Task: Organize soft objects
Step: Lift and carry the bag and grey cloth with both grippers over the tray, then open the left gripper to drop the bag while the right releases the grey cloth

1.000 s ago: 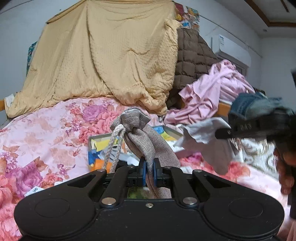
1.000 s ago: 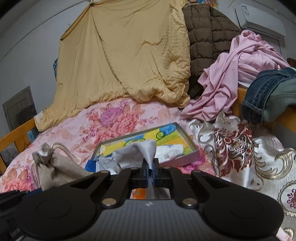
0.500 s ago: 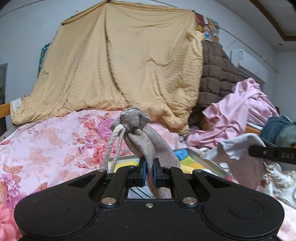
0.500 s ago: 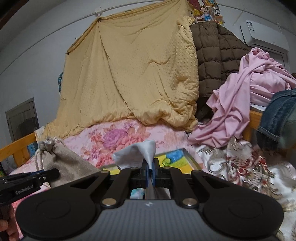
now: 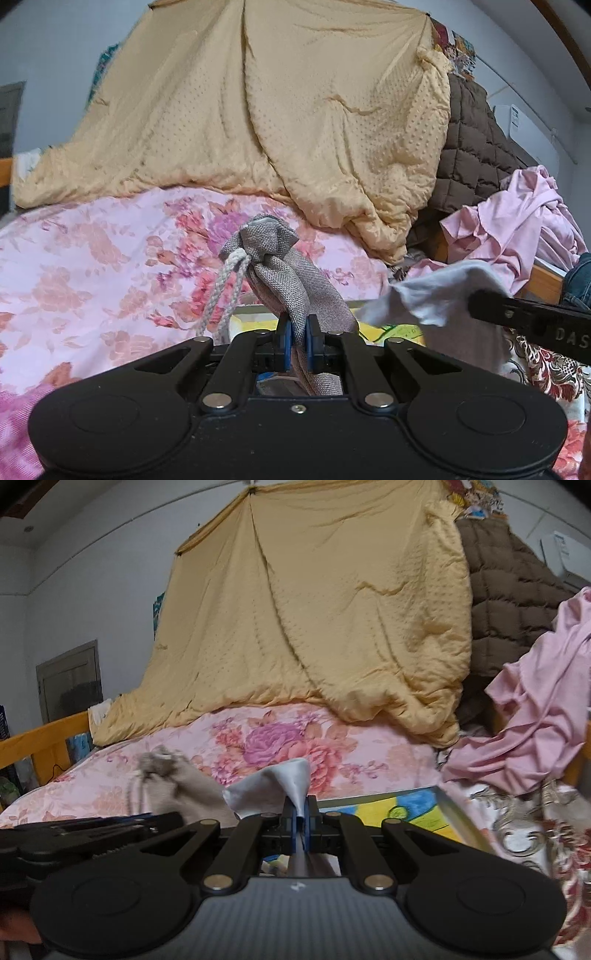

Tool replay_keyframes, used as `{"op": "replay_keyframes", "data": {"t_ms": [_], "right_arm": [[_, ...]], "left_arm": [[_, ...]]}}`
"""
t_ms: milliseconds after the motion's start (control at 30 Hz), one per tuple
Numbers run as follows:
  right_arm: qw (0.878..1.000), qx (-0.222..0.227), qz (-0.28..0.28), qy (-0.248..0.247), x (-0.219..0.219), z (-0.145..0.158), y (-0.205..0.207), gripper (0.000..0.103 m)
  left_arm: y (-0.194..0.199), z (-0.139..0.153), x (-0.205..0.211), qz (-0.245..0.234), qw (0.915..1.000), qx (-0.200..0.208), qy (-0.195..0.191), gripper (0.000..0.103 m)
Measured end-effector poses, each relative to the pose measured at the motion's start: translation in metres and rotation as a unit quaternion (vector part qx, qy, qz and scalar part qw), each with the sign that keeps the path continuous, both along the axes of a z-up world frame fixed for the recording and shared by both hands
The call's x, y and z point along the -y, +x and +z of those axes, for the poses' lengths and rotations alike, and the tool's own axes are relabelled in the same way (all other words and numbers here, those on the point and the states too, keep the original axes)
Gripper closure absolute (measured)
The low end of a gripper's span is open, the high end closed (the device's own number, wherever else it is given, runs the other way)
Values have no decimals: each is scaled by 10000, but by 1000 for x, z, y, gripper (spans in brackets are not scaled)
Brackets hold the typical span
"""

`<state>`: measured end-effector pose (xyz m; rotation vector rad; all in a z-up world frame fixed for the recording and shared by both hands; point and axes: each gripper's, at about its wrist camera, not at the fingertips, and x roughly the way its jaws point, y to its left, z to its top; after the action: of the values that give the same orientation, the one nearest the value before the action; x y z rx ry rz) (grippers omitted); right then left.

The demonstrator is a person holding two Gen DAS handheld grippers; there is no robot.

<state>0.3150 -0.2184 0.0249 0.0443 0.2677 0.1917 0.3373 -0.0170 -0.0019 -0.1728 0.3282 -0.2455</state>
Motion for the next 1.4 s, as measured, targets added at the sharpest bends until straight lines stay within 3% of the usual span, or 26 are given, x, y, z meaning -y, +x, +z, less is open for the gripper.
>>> {"op": "replay_keyframes", "data": {"t_ms": [367,667,1167,1400], "right_arm": [[9984,-518,-197,69,-11,-23,49,99],[9961,-861,-167,-76,-22,-39,65,99],[9896,-1406,-289,-35,-18,-54,77,91],[9882,-1489,-344,-89,-14,-54,75,74]], "left_arm": [[41,-34,-9,-719,9955,-525,-327,96],[67,-52,-23,-779,9870,-1141,-818,96],[83,-70,-26,-553,9805,-1741,-730,90],[77,-65,-22,-471,9817,-1756,-564,82]]}}
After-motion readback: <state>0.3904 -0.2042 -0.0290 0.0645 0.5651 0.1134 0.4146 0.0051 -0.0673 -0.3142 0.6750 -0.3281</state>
